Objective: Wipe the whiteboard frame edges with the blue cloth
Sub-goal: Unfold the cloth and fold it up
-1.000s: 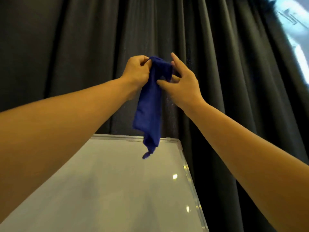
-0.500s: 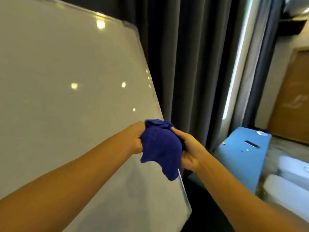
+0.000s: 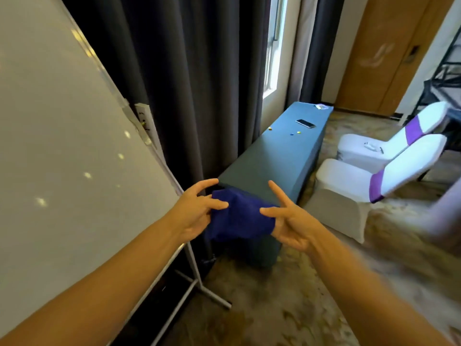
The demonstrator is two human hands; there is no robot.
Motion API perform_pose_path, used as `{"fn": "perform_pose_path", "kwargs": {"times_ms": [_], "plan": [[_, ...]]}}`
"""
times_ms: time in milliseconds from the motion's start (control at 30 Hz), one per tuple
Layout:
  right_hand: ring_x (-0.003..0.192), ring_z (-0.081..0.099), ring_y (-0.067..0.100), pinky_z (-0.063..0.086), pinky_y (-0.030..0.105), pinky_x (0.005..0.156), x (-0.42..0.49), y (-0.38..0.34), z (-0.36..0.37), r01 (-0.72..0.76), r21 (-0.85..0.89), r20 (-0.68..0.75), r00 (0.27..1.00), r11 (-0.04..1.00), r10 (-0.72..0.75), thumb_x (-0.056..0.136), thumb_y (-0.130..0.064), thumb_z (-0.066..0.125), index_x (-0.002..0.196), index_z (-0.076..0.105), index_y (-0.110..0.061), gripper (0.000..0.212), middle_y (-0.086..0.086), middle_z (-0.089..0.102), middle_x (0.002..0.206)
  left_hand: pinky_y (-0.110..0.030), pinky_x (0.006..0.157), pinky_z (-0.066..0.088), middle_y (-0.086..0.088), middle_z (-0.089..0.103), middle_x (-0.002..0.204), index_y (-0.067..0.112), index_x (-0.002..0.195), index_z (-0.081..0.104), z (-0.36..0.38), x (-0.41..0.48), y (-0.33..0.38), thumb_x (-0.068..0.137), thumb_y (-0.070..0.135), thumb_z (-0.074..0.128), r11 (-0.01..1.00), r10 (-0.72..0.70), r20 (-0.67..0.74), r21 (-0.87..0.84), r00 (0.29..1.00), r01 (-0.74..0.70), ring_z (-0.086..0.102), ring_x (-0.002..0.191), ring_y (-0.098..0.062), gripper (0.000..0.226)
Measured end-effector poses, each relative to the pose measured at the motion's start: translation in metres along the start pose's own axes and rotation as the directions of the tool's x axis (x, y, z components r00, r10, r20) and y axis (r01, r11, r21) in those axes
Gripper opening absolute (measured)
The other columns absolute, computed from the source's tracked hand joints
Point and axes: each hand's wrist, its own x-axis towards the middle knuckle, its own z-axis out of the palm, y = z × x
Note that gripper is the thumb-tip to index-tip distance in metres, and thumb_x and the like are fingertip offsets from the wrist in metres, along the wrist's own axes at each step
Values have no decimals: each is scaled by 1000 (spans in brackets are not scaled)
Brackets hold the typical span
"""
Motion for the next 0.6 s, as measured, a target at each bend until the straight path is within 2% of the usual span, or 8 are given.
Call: {"fn": "perform_pose_path", "kwargs": {"times_ms": [133, 233, 300, 367, 467, 500, 533, 600], "plan": [[107, 67, 38, 59, 48, 78, -26, -18, -74, 15, -154, 49, 999, 988, -8, 62, 13, 78, 139, 46, -41, 99, 27, 69, 111, -31, 73, 59, -10, 76, 91, 17, 114, 66, 59, 21, -35, 72, -21, 65, 920, 291, 34, 265, 956, -290, 72, 85, -23, 56], [98, 71, 32, 58, 48, 85, -33, -31, -122, 33, -569, -49, 996, 822, -74, 66, 4, 83, 126, 64, -22, 68, 15, 75, 102, -24, 76, 57, 3, 75, 91, 27, 107, 70, 103, 46, -70, 73, -10, 68, 632, 486, 82, 656, 870, -414, 71, 86, -12, 49], [90, 72, 27, 60, 44, 81, -32, -41, -147, 42, -777, -106, 975, 628, -196, 70, -3, 84, 103, 74, -24, 41, 5, 76, 93, -23, 77, 53, 0, 70, 91, 23, 110, 71, 118, 59, -88, 74, -3, 71, 376, 572, 110, 846, 813, -379, 67, 81, -14, 44], [84, 70, 25, 59, 45, 78, -22, -50, -166, 50, -857, -99, 961, 513, -259, 71, -5, 83, 85, 73, -29, 29, 4, 74, 87, -21, 77, 46, -5, 65, 94, 20, 110, 72, 123, 70, -102, 74, -1, 73, 253, 624, 114, 907, 773, -338, 63, 81, -17, 42], [95, 58, 21, 49, 35, 84, 4, -66, -190, 112, -945, -19, 919, 306, -394, 69, -12, 85, 76, 69, -31, 26, 0, 62, 90, -25, 88, 50, -5, 67, 113, 20, 105, 74, 134, 93, -113, 75, -1, 74, 360, 650, 54, 856, 758, -370, 66, 98, -14, 37], [100, 57, 21, 49, 36, 87, 15, -72, -199, 136, -933, -9, 916, 332, -401, 70, -12, 85, 76, 70, -27, 22, 0, 62, 91, -27, 90, 51, -1, 69, 115, 22, 104, 74, 138, 104, -114, 76, 0, 75, 452, 639, 18, 800, 769, -395, 67, 100, -11, 36], [100, 60, 22, 52, 38, 87, 27, -80, -208, 151, -878, -29, 931, 455, -365, 71, -12, 84, 78, 71, -22, 18, 1, 65, 91, -28, 90, 53, 3, 71, 112, 27, 103, 74, 141, 117, -115, 77, 2, 76, 557, 611, -24, 723, 791, -409, 68, 99, -9, 36], [90, 68, 24, 57, 38, 77, 50, -95, -226, 141, -608, -30, 979, 781, -201, 76, -17, 81, 88, 71, -15, 16, 8, 71, 91, -28, 84, 57, 8, 75, 101, 35, 100, 73, 141, 144, -113, 76, 9, 78, 741, 537, -90, 526, 839, -418, 70, 97, -10, 36]]}}
